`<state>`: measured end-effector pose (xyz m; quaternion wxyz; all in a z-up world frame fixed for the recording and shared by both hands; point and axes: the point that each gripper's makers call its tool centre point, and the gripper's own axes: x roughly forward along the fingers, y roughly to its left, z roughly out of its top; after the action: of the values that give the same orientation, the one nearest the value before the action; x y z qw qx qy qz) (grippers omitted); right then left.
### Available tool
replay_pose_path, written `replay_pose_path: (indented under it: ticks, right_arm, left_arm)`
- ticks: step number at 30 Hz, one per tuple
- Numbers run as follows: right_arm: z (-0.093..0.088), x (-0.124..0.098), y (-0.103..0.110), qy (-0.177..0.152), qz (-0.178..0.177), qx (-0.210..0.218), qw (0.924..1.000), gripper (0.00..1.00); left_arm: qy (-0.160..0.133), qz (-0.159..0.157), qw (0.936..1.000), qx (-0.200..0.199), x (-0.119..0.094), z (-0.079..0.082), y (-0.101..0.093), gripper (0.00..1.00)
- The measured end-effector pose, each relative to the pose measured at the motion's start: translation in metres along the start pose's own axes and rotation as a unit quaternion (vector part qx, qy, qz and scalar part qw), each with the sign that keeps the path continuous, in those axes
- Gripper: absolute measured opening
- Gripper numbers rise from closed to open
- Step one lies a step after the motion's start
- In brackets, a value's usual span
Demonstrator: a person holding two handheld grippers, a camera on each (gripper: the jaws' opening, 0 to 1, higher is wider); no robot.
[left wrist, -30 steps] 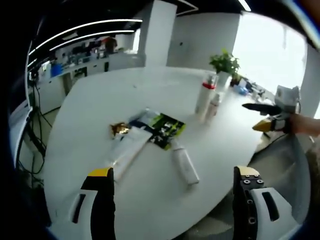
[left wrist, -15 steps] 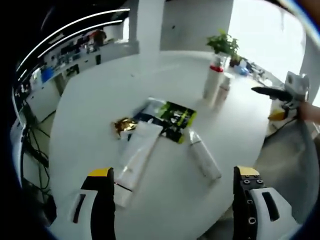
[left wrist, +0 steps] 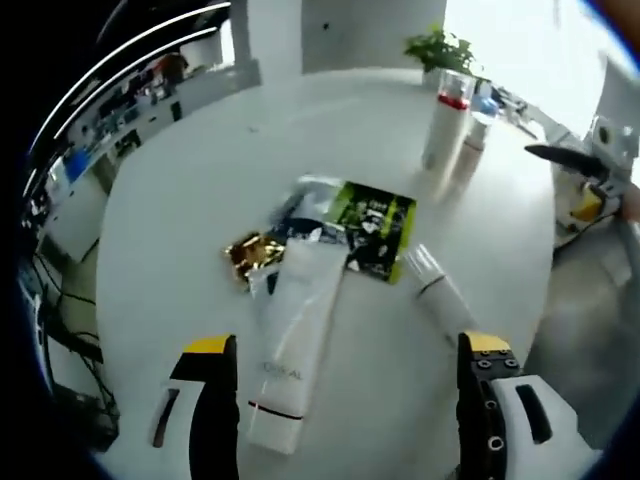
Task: Arrange the skincare products in the storage area until every visible bottle or jar stands upright without overlapping.
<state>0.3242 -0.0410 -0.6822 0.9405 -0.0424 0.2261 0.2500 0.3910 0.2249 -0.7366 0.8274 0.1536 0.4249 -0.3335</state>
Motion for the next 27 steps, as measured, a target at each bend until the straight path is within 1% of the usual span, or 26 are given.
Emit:
replay_pose_path:
  ticks: [5, 7, 13, 16, 19, 24, 27]
  right_arm:
    - [0.000, 0.000, -0.002, 0.001, -0.003, 0.004, 1.0000, 0.94]
    - [-0.001, 0.000, -0.003, 0.001, -0.004, 0.006, 1.0000, 0.94]
    - [-0.002, 0.000, -0.004, 0.005, -0.006, 0.009, 0.9999, 0.94]
    - [-0.002, 0.000, -0.005, 0.005, -0.008, 0.010, 0.9999, 0.93]
    - [-0.003, 0.000, -0.006, 0.006, -0.010, 0.011, 0.9999, 0.93]
    - [-0.003, 0.000, -0.007, 0.006, -0.012, 0.012, 0.9998, 0.93]
    - [-0.003, -0.001, -0.008, 0.006, -0.014, 0.013, 0.9998, 0.92]
  left_arm:
    - [0.022, -0.006, 0.9994, 0.026, 0.008, -0.002, 0.003, 0.79]
    - [0.027, -0.004, 0.9992, 0.030, 0.010, -0.002, 0.004, 0.76]
    - [0.057, -0.011, 0.9965, 0.060, 0.023, -0.005, 0.010, 0.68]
    - [0.070, -0.011, 0.9949, 0.072, 0.026, -0.005, 0.015, 0.63]
    - [0.079, -0.017, 0.9936, 0.079, 0.031, -0.002, 0.019, 0.58]
    - [0.098, -0.023, 0.9900, 0.099, 0.037, 0.001, 0.020, 0.49]
    - [0.106, -0.030, 0.9886, 0.102, 0.040, 0.002, 0.019, 0.44]
